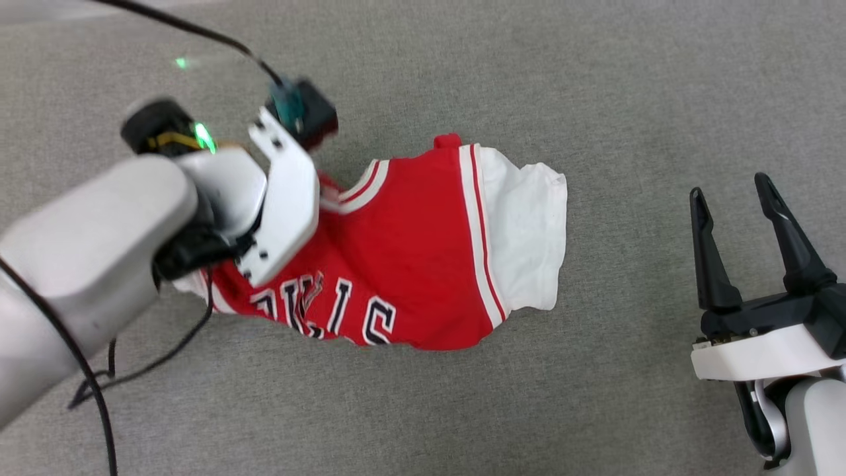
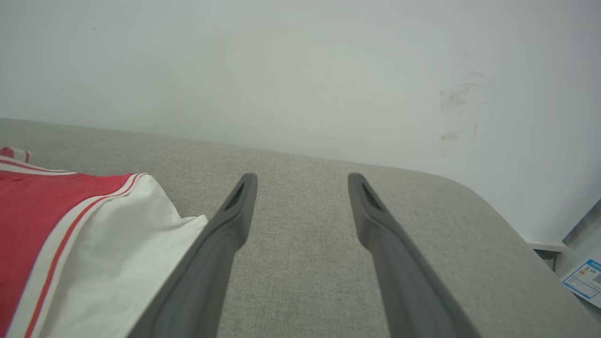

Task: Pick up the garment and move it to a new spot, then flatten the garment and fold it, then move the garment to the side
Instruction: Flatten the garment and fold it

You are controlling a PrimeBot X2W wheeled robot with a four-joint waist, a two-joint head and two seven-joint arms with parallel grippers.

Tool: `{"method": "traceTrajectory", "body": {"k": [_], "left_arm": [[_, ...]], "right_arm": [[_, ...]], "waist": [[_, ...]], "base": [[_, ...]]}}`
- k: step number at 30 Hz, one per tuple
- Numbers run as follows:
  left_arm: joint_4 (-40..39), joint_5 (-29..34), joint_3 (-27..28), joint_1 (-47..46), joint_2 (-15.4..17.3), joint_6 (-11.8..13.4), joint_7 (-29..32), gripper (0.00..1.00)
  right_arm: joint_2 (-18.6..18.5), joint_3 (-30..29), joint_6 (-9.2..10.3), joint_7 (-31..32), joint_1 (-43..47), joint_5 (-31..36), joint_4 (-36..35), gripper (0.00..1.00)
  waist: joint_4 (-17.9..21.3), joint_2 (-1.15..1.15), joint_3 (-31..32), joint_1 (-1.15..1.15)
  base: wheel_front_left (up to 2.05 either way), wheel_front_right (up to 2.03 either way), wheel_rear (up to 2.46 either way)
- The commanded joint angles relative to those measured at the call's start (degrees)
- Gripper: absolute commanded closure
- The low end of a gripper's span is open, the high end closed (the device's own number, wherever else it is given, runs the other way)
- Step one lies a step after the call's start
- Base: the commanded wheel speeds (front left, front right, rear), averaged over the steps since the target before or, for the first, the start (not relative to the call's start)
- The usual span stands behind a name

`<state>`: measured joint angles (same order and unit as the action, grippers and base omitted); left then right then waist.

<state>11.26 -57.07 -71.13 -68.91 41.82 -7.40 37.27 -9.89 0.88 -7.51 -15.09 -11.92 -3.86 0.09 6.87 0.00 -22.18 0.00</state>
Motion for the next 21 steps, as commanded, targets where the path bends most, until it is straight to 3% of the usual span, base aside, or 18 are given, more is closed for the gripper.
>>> {"method": "traceTrajectory", "body": {"k": [1, 6, 9, 16, 21], "left_arm": [[-1.5, -0.5, 0.8, -1.2, 0.3, 0.0, -1.1, 1.00], [-3.7, 0.0, 1.8, -3.2, 0.0, 0.0, -3.1, 1.00], [-3.0, 0.7, 1.3, -3.2, -2.2, 0.0, -4.9, 1.00], [4.4, 2.0, -0.4, -2.5, -8.6, 0.0, -8.9, 1.00], [9.5, 1.1, -2.0, 0.3, -10.4, 0.0, -6.5, 1.00]], "right_arm": [[0.3, -0.1, 0.04, -0.1, 0.5, 0.2, -0.2, 0.00], [0.3, 0.6, 0.03, -0.1, -0.5, -0.1, -0.6, 0.00], [0.5, 1.3, 0.03, -0.1, -1.6, -0.2, -0.9, 0.00], [1.5, 2.3, 0.04, -0.1, -3.3, -0.1, -1.1, 0.00], [2.2, 2.3, 0.03, -0.1, -3.3, 0.1, -0.8, 0.00]], "waist": [[0.2, 0.00, 0.4, 0.00], [1.3, 0.00, -0.1, 0.00], [2.3, 0.00, -1.3, 0.00], [5.1, 0.00, -4.2, 0.00], [6.2, 0.00, -4.7, 0.00]], "base": [[0.00, 0.00, 0.00], [0.00, 0.00, 0.00], [0.00, 0.00, 0.00], [0.00, 0.00, 0.00], [0.00, 0.00, 0.00]]}}
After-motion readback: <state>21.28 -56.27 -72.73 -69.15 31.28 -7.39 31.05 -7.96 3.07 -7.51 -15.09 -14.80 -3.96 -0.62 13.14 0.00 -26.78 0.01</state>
